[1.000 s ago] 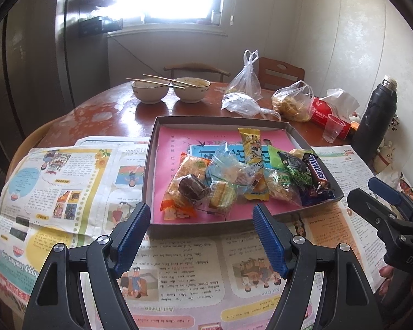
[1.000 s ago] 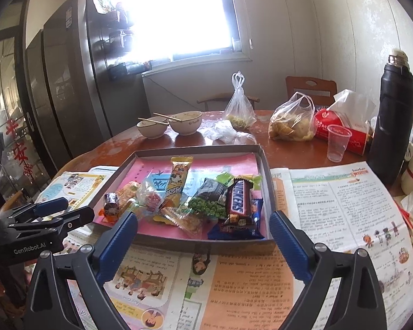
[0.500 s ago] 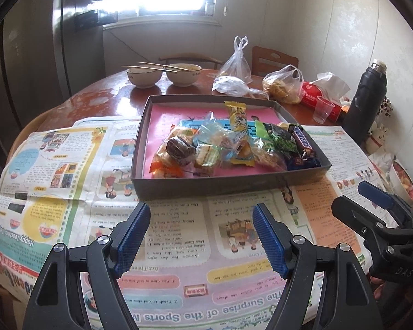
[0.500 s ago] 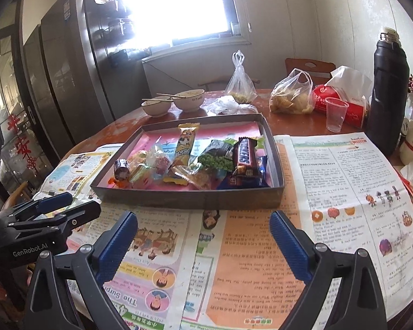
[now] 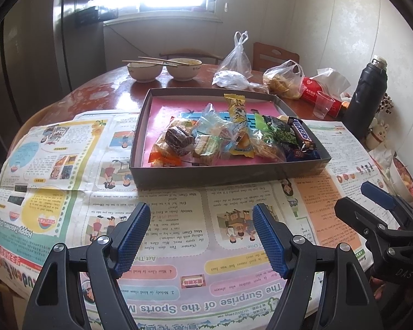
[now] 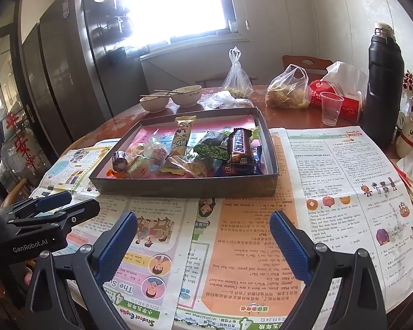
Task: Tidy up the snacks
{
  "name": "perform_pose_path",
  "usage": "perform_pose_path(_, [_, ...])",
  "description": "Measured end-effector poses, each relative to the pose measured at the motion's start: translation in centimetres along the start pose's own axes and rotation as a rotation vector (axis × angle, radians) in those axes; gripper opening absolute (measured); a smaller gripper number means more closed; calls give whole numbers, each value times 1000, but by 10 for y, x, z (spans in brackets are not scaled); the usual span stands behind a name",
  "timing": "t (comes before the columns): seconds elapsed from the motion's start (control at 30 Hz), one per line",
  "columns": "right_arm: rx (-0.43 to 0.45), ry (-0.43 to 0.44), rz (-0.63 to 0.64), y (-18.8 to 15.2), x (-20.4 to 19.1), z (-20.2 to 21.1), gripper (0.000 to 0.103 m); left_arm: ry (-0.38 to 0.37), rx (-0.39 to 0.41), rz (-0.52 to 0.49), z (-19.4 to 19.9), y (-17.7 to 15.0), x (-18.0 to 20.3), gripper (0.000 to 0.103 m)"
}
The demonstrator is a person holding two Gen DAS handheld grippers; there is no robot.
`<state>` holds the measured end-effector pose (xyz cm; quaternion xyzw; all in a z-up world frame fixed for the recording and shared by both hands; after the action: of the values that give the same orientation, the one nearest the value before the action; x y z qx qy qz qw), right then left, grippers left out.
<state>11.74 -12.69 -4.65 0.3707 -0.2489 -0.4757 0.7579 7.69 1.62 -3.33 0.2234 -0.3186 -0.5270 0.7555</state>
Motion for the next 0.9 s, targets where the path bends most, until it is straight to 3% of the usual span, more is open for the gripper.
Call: perform_pose_path(0.9, [6, -3, 5, 2, -4, 3, 97, 34, 1, -10, 2, -1, -6, 78])
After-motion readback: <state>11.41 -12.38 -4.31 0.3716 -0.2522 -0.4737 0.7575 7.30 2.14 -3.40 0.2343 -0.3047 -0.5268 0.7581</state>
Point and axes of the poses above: each gripper's, at about its wrist camera, not at the fingertips, and z roughly against the way its jaws point, x to its right, y to its top, the point moved 6 cm from there along -z, roughly the way its jaws point, and after that the axes turned 12 degrees about z, right-handed, at the moved point
